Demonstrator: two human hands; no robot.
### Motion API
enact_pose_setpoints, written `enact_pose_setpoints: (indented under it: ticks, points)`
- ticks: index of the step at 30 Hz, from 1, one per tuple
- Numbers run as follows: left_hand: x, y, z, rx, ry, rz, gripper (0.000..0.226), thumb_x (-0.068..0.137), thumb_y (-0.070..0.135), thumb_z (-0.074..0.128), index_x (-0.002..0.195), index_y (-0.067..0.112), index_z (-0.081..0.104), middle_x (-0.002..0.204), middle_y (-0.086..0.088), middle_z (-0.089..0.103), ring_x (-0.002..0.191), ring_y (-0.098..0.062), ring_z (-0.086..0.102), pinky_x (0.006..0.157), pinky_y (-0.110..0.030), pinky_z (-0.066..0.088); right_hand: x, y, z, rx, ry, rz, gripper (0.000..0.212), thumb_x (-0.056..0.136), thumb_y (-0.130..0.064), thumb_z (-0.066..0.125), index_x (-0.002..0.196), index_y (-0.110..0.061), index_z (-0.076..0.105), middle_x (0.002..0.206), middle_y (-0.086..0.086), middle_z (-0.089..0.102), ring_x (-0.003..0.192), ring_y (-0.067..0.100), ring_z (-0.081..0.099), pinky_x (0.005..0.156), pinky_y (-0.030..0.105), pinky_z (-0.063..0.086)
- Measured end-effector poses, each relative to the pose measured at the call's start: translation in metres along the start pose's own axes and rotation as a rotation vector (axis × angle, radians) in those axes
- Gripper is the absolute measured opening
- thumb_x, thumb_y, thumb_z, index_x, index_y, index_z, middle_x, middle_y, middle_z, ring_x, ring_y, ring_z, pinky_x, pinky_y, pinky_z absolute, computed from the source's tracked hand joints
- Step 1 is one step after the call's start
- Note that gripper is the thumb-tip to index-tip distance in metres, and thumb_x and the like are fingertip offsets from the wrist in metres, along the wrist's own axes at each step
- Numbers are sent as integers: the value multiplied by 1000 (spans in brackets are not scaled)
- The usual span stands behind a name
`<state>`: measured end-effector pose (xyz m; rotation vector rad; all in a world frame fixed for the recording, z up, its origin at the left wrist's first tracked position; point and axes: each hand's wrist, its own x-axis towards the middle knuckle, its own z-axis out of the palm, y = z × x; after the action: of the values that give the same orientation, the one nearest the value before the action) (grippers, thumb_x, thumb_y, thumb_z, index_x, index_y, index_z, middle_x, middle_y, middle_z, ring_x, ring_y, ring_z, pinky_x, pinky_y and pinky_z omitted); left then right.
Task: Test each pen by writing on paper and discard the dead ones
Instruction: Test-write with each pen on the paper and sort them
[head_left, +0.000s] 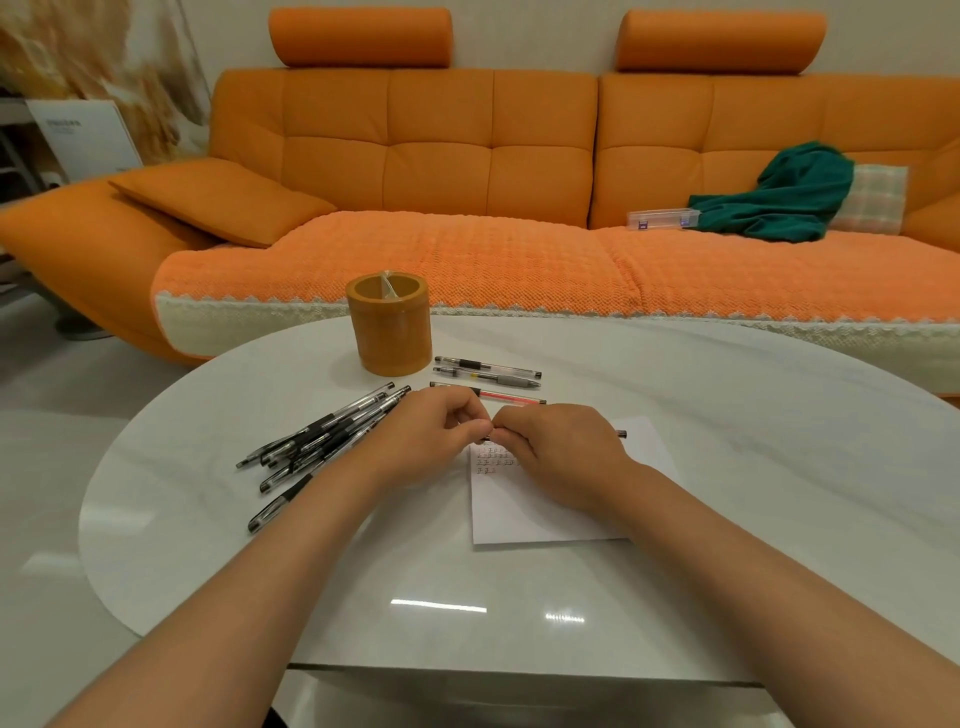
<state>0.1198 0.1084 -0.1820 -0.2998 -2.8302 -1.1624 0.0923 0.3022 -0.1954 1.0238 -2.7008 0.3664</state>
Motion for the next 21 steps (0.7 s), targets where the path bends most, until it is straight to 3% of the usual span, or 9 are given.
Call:
enact_pose_setpoints:
  ticks: [3, 7, 9, 12, 14, 17, 21]
  points:
    - [0, 1, -1, -24, 1, -13, 7, 94, 29, 67, 87, 28, 69, 79, 11, 66, 79, -16, 61, 70, -32, 51, -1, 1, -2, -9, 42, 16, 35, 101, -57, 34, 106, -38, 64, 81, -8, 68, 74, 19, 61, 60, 35, 47]
    - [0, 1, -3, -26, 5, 5, 6, 94, 28, 68, 88, 28, 68, 84, 12, 67, 81, -16, 61, 72, -32, 52, 1, 1, -7, -15, -41, 63, 41, 100, -60, 32, 128, -40, 55, 96, -9, 72, 90, 17, 64, 63, 32, 39]
    - [1, -1, -4, 19, 3, 3, 5, 93, 26, 68, 91, 29, 67, 90, 15, 66, 83, -13, 61, 72, -28, 52, 0, 2, -9, 46, -72, 120, 40, 103, -49, 33, 139, -35, 42, 91, -7, 70, 85, 19, 62, 62, 33, 37]
    - [1, -6, -4, 146, -19, -4, 12, 93, 26, 68, 101, 33, 63, 96, 18, 62, 83, -8, 59, 70, -23, 50, 0, 6, -14, 177, -105, 171, 26, 99, -15, 33, 122, -26, 32, 75, 0, 54, 67, 22, 50, 55, 37, 32]
    - [1, -10, -4, 197, -37, -8, 18, 93, 29, 66, 106, 39, 61, 96, 19, 59, 82, -5, 58, 69, -23, 47, 1, 8, -17, 256, -91, 178, 24, 94, -2, 33, 104, -24, 35, 78, 3, 50, 67, 24, 44, 57, 37, 32]
    - [2, -10, 0, 255, -66, -7, 19, 93, 30, 63, 108, 40, 61, 97, 19, 57, 81, -1, 55, 68, -20, 41, 6, 13, -17, 429, -68, 230, 38, 93, 4, 33, 88, -27, 54, 91, 1, 55, 77, 19, 48, 65, 32, 38]
    - [4, -5, 4, 338, -103, -6, 16, 92, 38, 64, 108, 34, 66, 102, 12, 54, 87, -6, 50, 76, -26, 44, 9, 10, -18, 778, -59, 323, 51, 97, 8, 28, 108, -23, 67, 97, 2, 57, 77, 16, 58, 69, 31, 48]
